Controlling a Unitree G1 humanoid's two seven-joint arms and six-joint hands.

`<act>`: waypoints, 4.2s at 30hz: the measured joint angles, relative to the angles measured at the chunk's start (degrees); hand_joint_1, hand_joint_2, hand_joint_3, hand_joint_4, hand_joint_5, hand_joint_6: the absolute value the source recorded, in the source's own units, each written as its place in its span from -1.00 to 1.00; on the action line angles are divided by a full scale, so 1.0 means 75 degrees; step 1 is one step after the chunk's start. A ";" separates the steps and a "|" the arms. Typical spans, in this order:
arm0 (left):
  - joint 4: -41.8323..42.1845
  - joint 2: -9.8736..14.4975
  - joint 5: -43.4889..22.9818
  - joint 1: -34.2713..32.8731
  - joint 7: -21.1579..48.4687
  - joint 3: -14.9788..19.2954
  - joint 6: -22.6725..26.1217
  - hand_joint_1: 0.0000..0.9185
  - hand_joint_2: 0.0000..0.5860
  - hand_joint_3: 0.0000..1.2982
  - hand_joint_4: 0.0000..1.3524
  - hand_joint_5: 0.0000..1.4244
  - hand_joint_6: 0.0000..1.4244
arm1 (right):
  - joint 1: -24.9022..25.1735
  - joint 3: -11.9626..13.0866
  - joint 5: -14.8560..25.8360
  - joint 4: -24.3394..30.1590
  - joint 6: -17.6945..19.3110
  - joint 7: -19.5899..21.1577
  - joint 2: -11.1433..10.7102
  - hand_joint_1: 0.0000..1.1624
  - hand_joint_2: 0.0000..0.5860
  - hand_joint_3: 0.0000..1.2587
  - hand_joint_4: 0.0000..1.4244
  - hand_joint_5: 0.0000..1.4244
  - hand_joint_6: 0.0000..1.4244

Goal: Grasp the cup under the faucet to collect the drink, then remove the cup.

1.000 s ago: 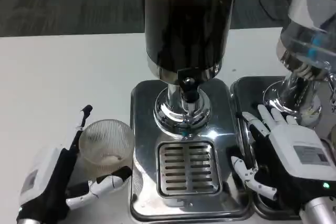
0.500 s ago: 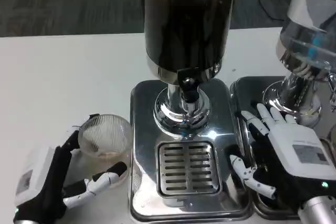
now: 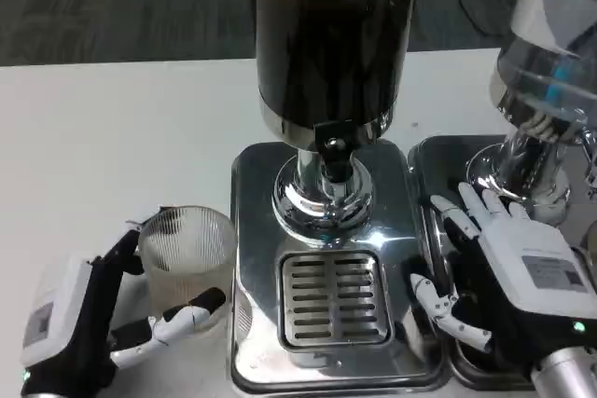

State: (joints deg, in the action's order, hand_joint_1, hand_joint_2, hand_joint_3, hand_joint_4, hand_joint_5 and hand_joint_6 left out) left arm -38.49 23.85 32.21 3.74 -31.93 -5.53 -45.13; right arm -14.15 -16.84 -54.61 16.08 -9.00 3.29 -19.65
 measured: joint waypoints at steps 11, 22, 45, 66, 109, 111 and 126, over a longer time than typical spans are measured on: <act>0.0046 0.0002 0.0352 0.0050 -0.0426 -0.0015 0.0001 0.16 -0.46 -0.44 -0.44 -0.07 -0.16 | 0.0017 0.0000 0.0006 -0.0019 0.0002 0.0000 0.0000 -0.54 0.45 -0.77 -1.00 -1.00 -1.00; 0.0272 0.0054 0.0908 0.0085 -0.0932 -0.0021 0.0016 0.15 -0.46 -0.43 -0.44 -0.07 -0.16 | 0.0023 0.0000 0.0010 -0.0024 0.0003 0.0002 0.0024 -0.53 0.46 -0.77 -1.00 -1.00 -1.00; 0.0247 0.0151 0.1203 -0.0144 -0.1413 -0.0171 -0.0166 0.13 -0.44 -0.42 -0.42 -0.06 -0.15 | 0.0017 -0.0022 -0.0053 -0.0026 -0.0049 0.0039 0.0202 -0.51 0.49 -0.77 -1.00 -1.00 -1.00; -0.0772 0.0042 0.1466 -0.1727 -0.1270 -0.1403 -0.0846 0.09 -0.44 -0.41 -0.42 -0.06 -0.15 | -0.0399 0.0220 -0.0386 0.0388 -0.0427 0.0206 0.0473 -0.51 0.49 -0.77 -1.00 -1.00 -1.00; -0.2455 -0.0345 0.1795 -0.3345 -0.1538 -0.3031 -0.0769 -0.34 -0.69 -0.63 -0.65 -0.37 -0.61 | -0.0969 0.0300 -0.0667 0.1015 -0.0776 0.0246 0.0809 -0.56 0.55 -0.77 -1.00 -1.00 -1.00; -0.2366 -0.0300 0.1792 -0.3281 -0.1523 -0.3029 -0.0706 -0.43 -0.73 -0.67 -0.71 -0.40 -0.62 | -0.0968 0.0301 -0.0629 0.0942 -0.0765 0.0247 0.0809 -0.59 0.57 -0.77 -1.00 -1.00 -1.00; -0.1762 -0.0008 0.1785 -0.2935 -0.1318 -0.3006 -0.0265 -0.62 -0.76 -0.92 -1.00 -0.53 -0.72 | -0.0932 0.0325 -0.0525 0.0829 -0.0645 0.0254 0.0799 -0.64 0.52 -0.77 -1.00 -1.00 -1.00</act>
State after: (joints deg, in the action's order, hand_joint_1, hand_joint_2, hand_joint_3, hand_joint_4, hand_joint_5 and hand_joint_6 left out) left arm -51.71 23.79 45.59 -18.27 -41.82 -28.07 -47.13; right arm -21.14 -14.41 -58.55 22.29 -13.84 5.20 -13.65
